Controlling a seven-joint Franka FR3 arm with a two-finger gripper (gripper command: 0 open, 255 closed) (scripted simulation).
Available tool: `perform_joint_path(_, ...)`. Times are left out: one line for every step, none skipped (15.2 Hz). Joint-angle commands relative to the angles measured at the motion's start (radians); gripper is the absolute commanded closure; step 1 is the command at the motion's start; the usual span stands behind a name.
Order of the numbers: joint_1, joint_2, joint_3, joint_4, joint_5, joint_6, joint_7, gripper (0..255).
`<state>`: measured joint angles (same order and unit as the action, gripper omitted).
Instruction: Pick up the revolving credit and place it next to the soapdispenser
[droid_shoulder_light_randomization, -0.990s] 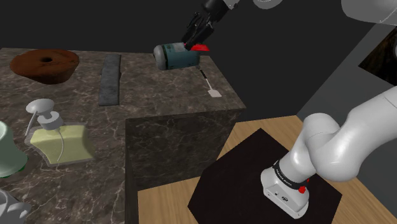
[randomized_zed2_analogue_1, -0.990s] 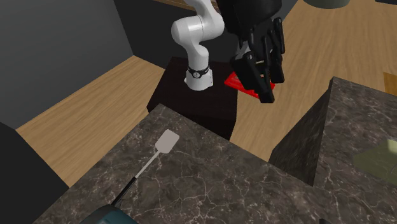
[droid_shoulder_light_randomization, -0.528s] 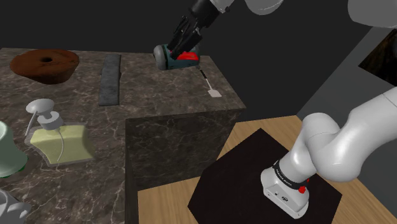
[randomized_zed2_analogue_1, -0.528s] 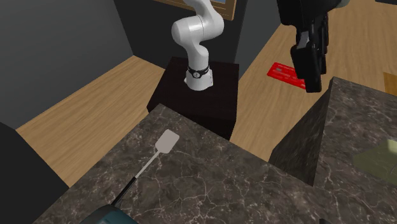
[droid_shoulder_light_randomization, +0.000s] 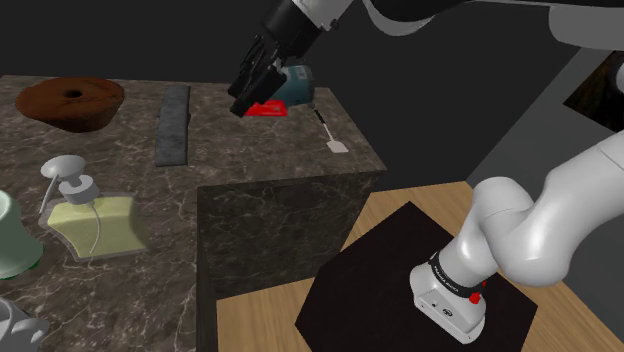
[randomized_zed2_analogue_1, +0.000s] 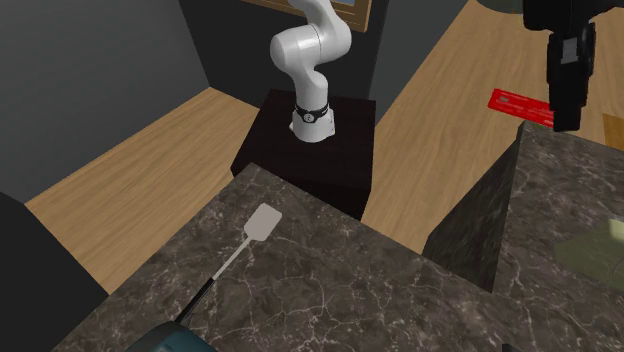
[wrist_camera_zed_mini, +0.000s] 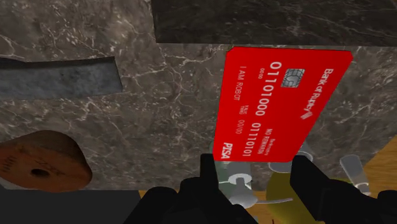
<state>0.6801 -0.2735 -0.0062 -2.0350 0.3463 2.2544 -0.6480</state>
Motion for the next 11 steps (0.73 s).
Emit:
perform_joint_path(0.012,0.017,0.036,0.017,-0.016,0.016,0.056,255)
perform_joint_path(0.018,0.028,0.054,0.027,-0.025,0.024,0.083,255)
perform_joint_path(0.024,0.040,0.071,0.037,-0.035,0.032,0.110,255)
perform_joint_path(0.030,0.053,0.088,0.050,-0.046,0.039,0.137,255)
perform_joint_path(0.036,0.067,0.105,0.063,-0.058,0.046,0.165,255)
perform_joint_path(0.042,0.082,0.122,0.077,-0.070,0.052,0.193,255)
perform_joint_path(0.048,0.098,0.138,0.093,-0.084,0.058,0.222,255)
perform_joint_path(0.054,0.115,0.155,0.110,-0.099,0.063,0.250,255)
perform_joint_path(0.060,0.132,0.170,0.128,-0.115,0.068,0.280,255)
perform_joint_path(0.066,0.151,0.186,0.147,-0.132,0.071,0.309,255)
perform_joint_path(0.073,0.170,0.201,0.168,-0.150,0.074,0.339,255)
